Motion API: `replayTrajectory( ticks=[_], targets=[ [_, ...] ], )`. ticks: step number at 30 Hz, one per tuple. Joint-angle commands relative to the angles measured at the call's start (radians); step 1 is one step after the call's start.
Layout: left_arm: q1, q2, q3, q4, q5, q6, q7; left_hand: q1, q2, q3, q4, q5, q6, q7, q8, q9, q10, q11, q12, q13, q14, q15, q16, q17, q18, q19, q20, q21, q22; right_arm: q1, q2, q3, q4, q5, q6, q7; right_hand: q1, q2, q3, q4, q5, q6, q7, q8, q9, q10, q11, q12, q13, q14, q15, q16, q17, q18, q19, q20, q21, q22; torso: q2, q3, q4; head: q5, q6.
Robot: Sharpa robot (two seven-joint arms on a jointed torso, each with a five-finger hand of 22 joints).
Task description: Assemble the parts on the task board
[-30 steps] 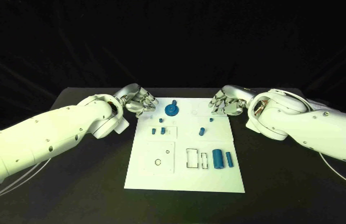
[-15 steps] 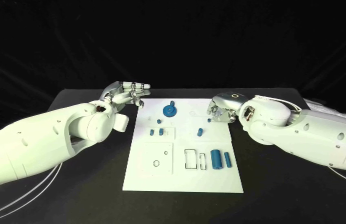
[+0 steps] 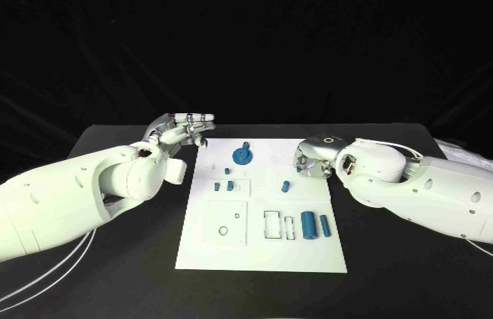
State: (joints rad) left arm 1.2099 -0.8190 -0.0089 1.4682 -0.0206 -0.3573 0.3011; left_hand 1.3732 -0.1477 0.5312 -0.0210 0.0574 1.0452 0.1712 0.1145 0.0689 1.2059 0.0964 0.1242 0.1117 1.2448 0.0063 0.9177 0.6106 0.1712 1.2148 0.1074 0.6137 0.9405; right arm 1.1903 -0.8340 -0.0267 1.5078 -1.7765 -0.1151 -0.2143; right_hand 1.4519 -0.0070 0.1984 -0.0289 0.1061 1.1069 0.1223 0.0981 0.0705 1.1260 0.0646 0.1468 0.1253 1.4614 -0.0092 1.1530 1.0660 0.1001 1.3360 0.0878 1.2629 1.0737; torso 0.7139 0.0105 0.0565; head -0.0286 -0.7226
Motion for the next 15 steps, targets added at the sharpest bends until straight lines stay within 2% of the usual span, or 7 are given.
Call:
replayTrajectory(
  ticks=[1,15],
  targets=[
    [0.0,0.0,0.001,0.005,0.021,-0.002,0.018,-0.009,0.001,-0.004,0.0,0.002,-0.004,0.003,-0.003,-0.002,-0.008,-0.001,0.003,0.002,-0.007,0.002,-0.005,-0.001,0.012,-0.006,0.001,-0.003,-0.001,-0.006,0.007,-0.001,-0.007,-0.025,0.037,-0.003,0.005,-0.001,0.018,-0.004,-0.017,0.011,0.001,-0.007,0.002,0.014,0.001,-0.006,-0.007,0.026,-0.001,0.007,0.003,0.0,0.009,-0.002,0.004,0.004,0.0,0.0002,0.0005,0.001,-0.003],
    [-0.001,-0.002,0.0,0.013,0.021,0.001,0.01,-0.01,0.003,-0.01,-0.001,0.002,-0.008,0.006,-0.004,-0.002,-0.015,0.001,0.007,0.002,-0.01,0.003,-0.011,-0.008,0.012,-0.006,0.002,-0.013,-0.009,-0.02,0.03,-0.001,-0.032,-0.036,0.065,-0.01,-0.009,0.005,0.117,-0.028,-0.053,0.047,-0.004,-0.008,0.007,0.051,-0.005,-0.014,-0.036,0.031,-0.006,0.013,0.015,-0.004,0.022,-0.005,0.017,0.024,-0.001,-0.0007,0.0008,-0.001,-0.006]
  ],
)
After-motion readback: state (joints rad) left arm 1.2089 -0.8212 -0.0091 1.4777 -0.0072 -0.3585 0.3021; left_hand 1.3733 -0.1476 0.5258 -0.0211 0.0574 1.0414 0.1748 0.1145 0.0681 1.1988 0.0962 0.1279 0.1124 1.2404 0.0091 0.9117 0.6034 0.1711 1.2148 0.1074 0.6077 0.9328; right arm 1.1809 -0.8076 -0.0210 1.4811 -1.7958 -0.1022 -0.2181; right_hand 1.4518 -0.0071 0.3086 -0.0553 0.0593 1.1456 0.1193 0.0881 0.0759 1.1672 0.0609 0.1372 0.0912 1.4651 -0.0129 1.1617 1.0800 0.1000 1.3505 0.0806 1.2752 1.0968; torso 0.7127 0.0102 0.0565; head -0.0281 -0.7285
